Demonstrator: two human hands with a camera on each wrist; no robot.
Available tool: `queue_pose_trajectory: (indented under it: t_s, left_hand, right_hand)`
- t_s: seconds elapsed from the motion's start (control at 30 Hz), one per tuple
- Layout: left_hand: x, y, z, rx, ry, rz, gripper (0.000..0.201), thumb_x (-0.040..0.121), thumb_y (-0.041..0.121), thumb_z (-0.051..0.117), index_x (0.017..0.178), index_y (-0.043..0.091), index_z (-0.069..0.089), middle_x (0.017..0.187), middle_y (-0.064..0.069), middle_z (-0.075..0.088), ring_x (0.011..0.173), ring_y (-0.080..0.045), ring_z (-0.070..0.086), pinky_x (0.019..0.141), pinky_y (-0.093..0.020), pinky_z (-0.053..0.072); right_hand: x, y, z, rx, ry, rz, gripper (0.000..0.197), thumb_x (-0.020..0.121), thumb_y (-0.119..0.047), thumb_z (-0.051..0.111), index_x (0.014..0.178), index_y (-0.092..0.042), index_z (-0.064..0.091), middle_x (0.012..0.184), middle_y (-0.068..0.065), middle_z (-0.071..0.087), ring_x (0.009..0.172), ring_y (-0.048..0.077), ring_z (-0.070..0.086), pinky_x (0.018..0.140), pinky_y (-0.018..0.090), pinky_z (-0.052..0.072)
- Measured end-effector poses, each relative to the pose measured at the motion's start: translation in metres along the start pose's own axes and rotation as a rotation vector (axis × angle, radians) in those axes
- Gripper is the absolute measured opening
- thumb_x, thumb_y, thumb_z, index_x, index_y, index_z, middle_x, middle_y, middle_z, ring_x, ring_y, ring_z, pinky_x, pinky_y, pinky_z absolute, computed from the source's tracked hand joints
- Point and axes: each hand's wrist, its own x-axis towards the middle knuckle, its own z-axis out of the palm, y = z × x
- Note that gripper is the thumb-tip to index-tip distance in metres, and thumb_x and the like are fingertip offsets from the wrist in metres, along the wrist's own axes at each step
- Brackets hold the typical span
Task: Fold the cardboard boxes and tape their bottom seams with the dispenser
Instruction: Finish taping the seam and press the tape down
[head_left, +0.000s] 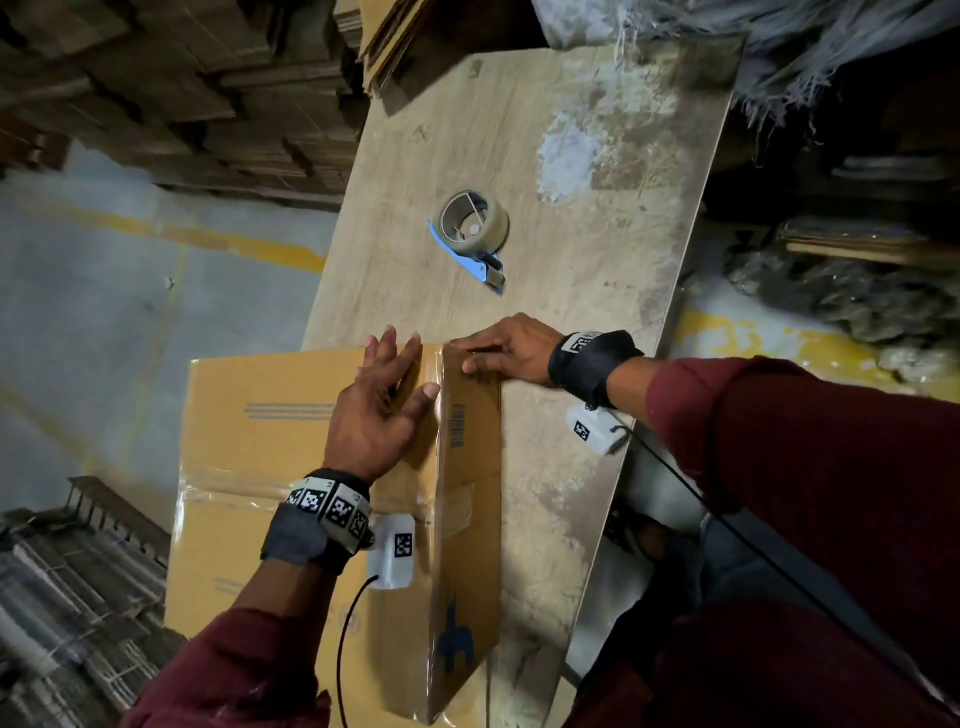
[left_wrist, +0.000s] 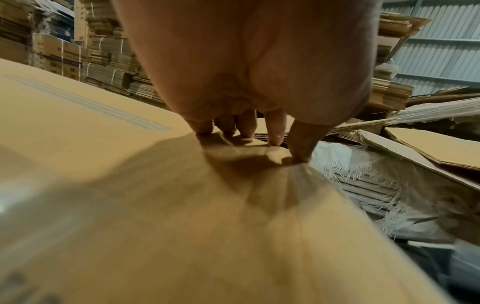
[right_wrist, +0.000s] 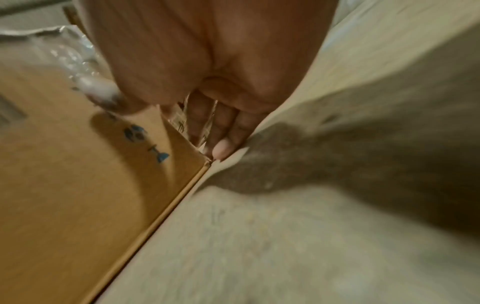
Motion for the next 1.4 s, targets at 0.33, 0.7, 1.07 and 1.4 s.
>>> queue_pose_trajectory:
  t_s: [0.33, 0.7, 1.07, 1.4]
  left_hand:
    - [-0.007, -0.011, -0.005, -0.132, 0.049, -0.03, 0.067, 0.092, 0.039, 0.076, 0.151, 0.021, 0.052, 0.164, 0.005, 0.036, 0.154, -0.004, 0.022, 0.127, -0.042, 0.025]
    - [-0.109, -0.015, -0.011, -0.192, 0.232, -0.175, 0.03, 0.084, 0.057, 0.073, 0.095, 0.029, 0.08, 0.073, 0.003, 0.076, 0.072, -0.019, 0.074, 0.074, -0.045, 0.061]
    - [-0.188, -0.041, 0.016, -0.248, 0.289, -0.298, 0.009, 0.093, 0.034, 0.077, 0.089, 0.026, 0.078, 0.075, 0.007, 0.076, 0.074, -0.011, 0.072, 0.067, -0.03, 0.057]
    - [-0.244, -0.069, 0.037, -0.628, 0.558, -0.415, 0.026, 0.099, 0.027, 0.068, 0.097, 0.003, 0.078, 0.07, 0.007, 0.073, 0.064, -0.009, 0.062, 0.062, -0.021, 0.048]
  right_hand:
    - [0.006, -0.044, 0.022, -0.286, 0.021, -0.2, 0.112, 0.071, -0.054, 0.087, 0.16, -0.036, 0.021, 0.129, 0.009, 0.066, 0.112, 0.023, 0.062, 0.085, 0.027, 0.044]
    - [-0.03, -0.059, 0.052, -0.895, 0.074, -0.571, 0.093, 0.077, -0.086, 0.049, 0.156, -0.038, 0.035, 0.169, 0.009, 0.016, 0.154, 0.031, 0.019, 0.116, 0.056, 0.026]
    - [-0.025, -0.081, 0.063, -1.017, -0.025, -0.667, 0.059, 0.091, -0.07, 0.044, 0.132, -0.035, 0.067, 0.152, 0.003, 0.052, 0.148, 0.037, 0.036, 0.107, 0.08, 0.021]
    - [-0.053, -0.089, 0.135, -1.076, -0.094, -0.733, 0.089, 0.074, -0.092, 0.044, 0.148, -0.042, 0.047, 0.169, 0.007, 0.019, 0.157, 0.031, 0.006, 0.12, 0.065, -0.005]
